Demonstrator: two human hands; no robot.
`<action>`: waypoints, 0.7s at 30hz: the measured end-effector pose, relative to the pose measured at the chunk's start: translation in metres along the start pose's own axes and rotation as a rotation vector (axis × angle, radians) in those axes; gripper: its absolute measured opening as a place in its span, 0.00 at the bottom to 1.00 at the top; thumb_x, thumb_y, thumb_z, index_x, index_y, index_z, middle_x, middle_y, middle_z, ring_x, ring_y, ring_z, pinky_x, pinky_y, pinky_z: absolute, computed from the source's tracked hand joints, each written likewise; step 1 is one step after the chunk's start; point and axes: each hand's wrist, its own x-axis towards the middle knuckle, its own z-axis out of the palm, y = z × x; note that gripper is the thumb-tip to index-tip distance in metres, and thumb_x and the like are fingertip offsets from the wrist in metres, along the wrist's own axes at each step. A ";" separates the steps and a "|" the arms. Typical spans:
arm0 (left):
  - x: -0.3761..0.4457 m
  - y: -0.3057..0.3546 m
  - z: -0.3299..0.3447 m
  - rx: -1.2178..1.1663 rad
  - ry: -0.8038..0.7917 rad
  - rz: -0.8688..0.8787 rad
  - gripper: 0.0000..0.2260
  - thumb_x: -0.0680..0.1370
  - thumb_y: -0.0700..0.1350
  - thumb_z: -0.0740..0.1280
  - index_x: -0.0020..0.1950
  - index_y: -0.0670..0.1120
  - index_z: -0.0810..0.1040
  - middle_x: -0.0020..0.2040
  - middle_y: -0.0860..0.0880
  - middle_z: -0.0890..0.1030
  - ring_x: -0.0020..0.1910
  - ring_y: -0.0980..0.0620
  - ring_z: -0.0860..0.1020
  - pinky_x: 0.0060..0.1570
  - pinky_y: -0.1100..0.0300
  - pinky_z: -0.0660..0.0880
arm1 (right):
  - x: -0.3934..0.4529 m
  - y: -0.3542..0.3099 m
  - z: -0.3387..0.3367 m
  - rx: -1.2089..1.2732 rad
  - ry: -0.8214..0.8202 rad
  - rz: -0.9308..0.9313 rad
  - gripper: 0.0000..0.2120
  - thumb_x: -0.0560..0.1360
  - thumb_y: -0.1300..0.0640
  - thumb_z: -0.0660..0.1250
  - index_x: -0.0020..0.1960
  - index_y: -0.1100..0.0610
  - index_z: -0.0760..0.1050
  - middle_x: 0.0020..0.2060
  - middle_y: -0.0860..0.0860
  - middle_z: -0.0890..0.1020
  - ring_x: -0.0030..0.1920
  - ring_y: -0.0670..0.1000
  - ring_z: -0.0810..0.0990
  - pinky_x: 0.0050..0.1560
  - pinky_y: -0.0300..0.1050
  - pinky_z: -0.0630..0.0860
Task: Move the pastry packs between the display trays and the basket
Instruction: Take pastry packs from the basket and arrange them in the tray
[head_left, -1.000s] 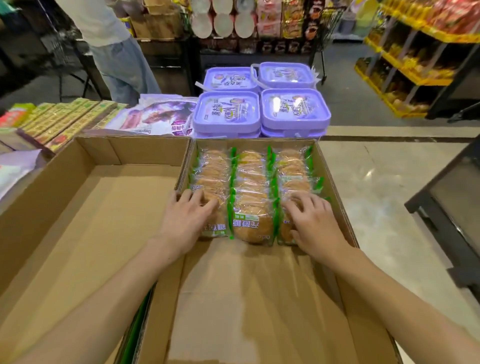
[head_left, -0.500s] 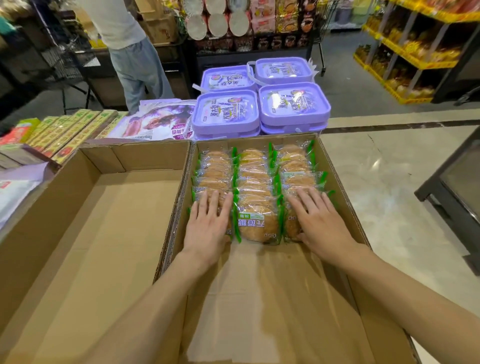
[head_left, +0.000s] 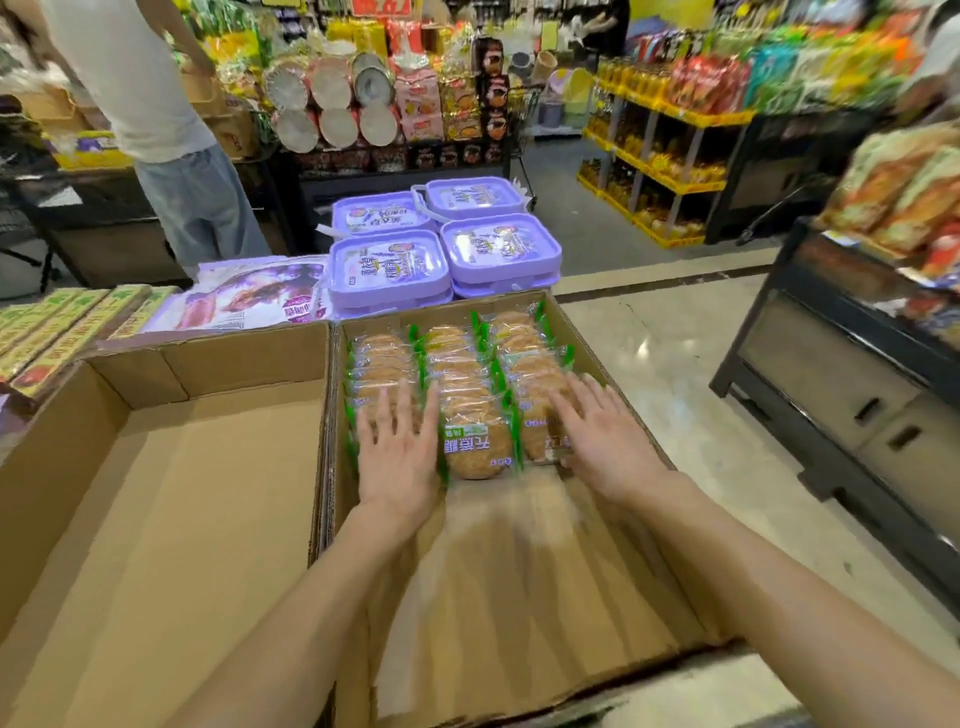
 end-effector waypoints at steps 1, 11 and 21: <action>-0.007 0.007 -0.006 -0.031 0.002 0.050 0.46 0.80 0.49 0.67 0.81 0.49 0.32 0.82 0.38 0.40 0.81 0.36 0.40 0.78 0.37 0.44 | -0.018 -0.002 -0.009 0.027 0.028 0.030 0.40 0.79 0.55 0.67 0.82 0.55 0.47 0.81 0.59 0.49 0.81 0.60 0.48 0.80 0.54 0.46; -0.142 0.158 -0.055 -0.583 0.148 0.923 0.23 0.80 0.61 0.59 0.69 0.48 0.74 0.62 0.47 0.78 0.63 0.44 0.75 0.61 0.46 0.72 | -0.324 -0.026 -0.037 0.190 0.269 0.717 0.19 0.80 0.45 0.66 0.69 0.50 0.74 0.68 0.50 0.73 0.68 0.54 0.72 0.67 0.54 0.72; -0.338 0.318 -0.021 -0.496 -0.107 1.339 0.28 0.80 0.65 0.60 0.69 0.46 0.75 0.60 0.47 0.81 0.58 0.44 0.79 0.54 0.48 0.76 | -0.608 -0.041 0.001 0.259 0.360 1.269 0.27 0.79 0.39 0.60 0.72 0.52 0.72 0.67 0.50 0.76 0.66 0.52 0.72 0.67 0.52 0.72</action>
